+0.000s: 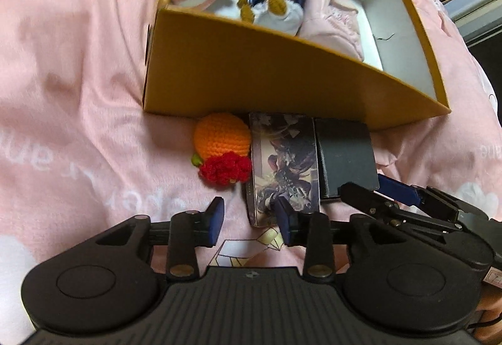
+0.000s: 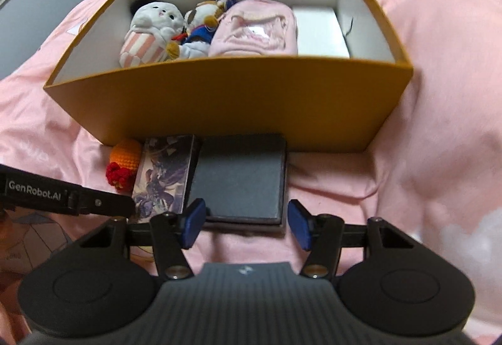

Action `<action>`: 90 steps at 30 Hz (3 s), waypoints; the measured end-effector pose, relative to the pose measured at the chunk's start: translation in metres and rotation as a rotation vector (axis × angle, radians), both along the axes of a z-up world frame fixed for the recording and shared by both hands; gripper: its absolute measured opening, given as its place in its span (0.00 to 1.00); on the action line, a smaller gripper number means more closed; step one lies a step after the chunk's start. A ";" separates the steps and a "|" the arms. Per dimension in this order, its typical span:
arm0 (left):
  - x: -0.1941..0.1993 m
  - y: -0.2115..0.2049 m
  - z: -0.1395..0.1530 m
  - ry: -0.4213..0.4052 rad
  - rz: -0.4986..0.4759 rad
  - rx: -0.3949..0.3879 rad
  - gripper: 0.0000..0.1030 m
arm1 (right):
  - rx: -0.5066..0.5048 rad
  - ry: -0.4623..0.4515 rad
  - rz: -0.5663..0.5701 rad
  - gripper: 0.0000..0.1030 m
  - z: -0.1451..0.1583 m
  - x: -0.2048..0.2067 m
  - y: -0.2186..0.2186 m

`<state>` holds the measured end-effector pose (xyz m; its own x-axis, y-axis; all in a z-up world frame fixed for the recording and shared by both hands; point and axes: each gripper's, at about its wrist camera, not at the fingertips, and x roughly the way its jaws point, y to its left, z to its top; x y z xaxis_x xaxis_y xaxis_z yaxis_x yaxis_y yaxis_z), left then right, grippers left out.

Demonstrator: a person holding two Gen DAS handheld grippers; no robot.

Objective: Organize objects
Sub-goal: 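Grasp the photo card pack with the left tool while the right tool grasps the black case, then lift the photo card pack and black case and carry them over the shoebox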

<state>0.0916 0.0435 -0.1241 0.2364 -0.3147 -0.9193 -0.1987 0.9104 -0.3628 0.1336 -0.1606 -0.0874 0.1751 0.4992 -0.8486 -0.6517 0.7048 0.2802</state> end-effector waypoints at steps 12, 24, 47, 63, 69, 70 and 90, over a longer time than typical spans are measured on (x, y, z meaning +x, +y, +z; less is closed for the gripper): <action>0.020 0.002 -0.027 0.054 0.070 -0.142 0.63 | 0.078 0.147 -0.074 0.62 -0.020 0.026 -0.007; 0.026 -0.007 -0.038 0.027 0.084 -0.188 0.68 | 0.174 0.322 -0.167 0.67 -0.047 0.052 -0.016; 0.030 -0.023 0.005 -0.085 -0.038 -0.125 0.30 | 0.123 0.116 -0.011 0.39 0.012 0.047 -0.013; 0.021 -0.019 0.020 -0.118 -0.083 -0.106 0.24 | 0.128 0.025 0.019 0.37 0.035 0.030 -0.027; 0.009 -0.017 0.056 -0.218 -0.095 -0.142 0.24 | 0.168 -0.049 0.025 0.37 0.070 0.020 -0.039; 0.008 -0.018 0.062 -0.237 -0.093 -0.150 0.24 | 0.179 -0.067 0.026 0.37 0.077 0.019 -0.041; 0.048 0.034 0.112 -0.440 0.132 -0.130 0.24 | 0.247 -0.239 -0.103 0.35 0.115 0.063 0.015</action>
